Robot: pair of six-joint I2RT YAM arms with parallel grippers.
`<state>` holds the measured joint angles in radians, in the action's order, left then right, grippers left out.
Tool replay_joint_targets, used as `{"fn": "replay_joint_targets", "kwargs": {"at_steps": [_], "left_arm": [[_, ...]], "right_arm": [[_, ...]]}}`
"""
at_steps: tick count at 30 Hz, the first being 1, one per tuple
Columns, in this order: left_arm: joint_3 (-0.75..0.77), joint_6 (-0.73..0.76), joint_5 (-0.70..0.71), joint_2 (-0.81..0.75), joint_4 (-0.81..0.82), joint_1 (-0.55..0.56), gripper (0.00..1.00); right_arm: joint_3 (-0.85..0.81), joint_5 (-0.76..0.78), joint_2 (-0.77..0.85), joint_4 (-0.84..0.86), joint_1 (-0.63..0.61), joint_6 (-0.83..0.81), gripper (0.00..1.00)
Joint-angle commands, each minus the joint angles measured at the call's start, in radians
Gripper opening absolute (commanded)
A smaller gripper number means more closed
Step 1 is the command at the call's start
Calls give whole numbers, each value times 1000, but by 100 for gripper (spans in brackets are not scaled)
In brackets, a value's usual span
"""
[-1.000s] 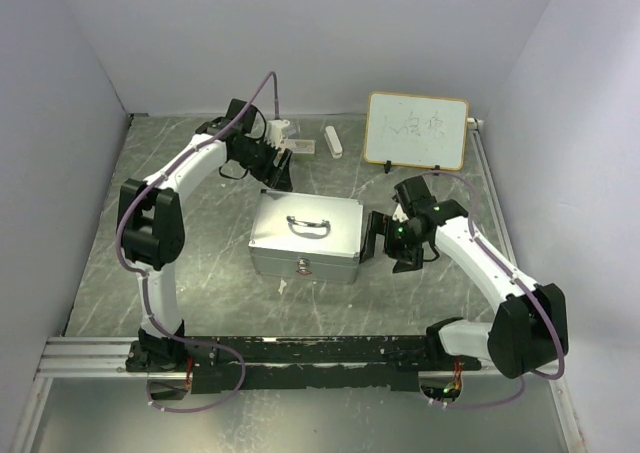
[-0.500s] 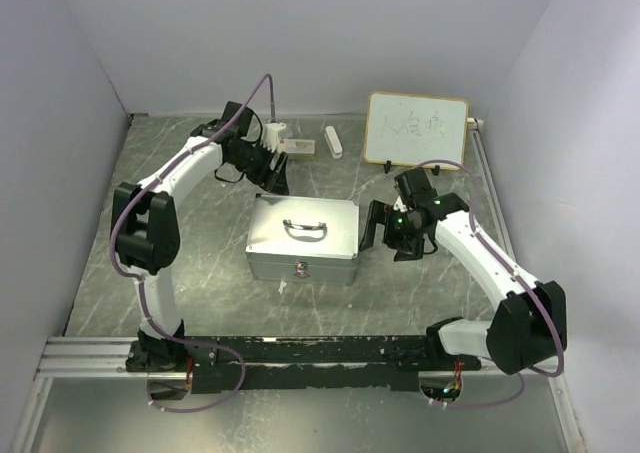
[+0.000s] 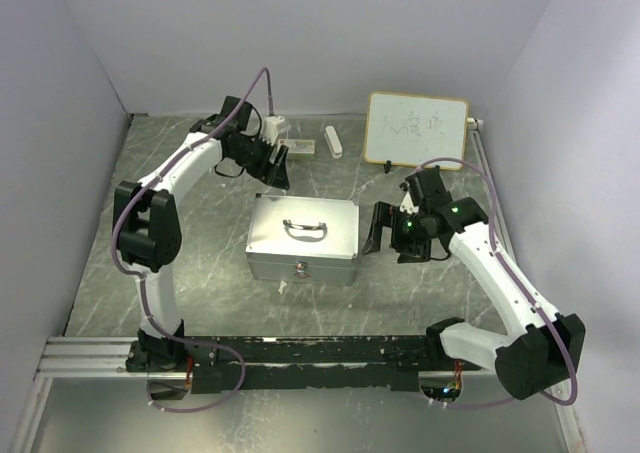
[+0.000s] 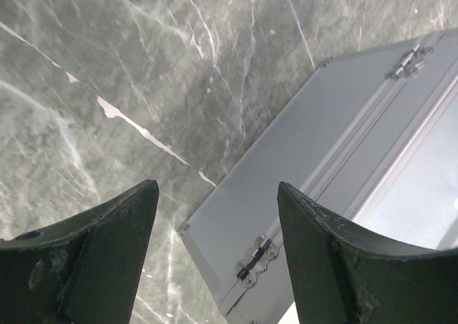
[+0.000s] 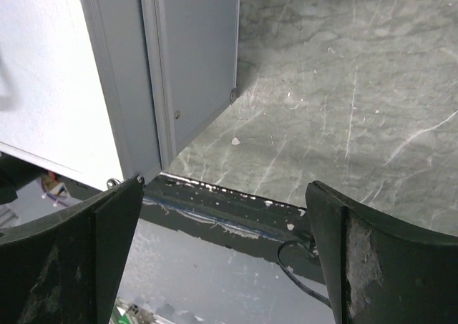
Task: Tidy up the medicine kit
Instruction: Move the medicine box to the center of the board.
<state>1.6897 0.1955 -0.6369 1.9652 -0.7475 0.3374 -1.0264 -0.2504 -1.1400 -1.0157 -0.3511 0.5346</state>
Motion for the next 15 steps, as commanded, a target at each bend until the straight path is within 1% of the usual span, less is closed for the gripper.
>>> {"fn": "replay_joint_targets", "kwargs": {"at_steps": [1,8,13,15], "left_arm": [[55,-57,24,37,51,-3,79],[41,-76,38,50,65,-3,78],[43,-68,45,57,58,-3,78],[45,-65,48,59,56,-3,78]], "right_arm": [[-6,-32,14,-45,-14,-29,100],[-27,-87,27,-88,-21,-71,100],[6,-146,36,-52,-49,-59,100],[18,-167,27,-28,-84,-46,100]]}}
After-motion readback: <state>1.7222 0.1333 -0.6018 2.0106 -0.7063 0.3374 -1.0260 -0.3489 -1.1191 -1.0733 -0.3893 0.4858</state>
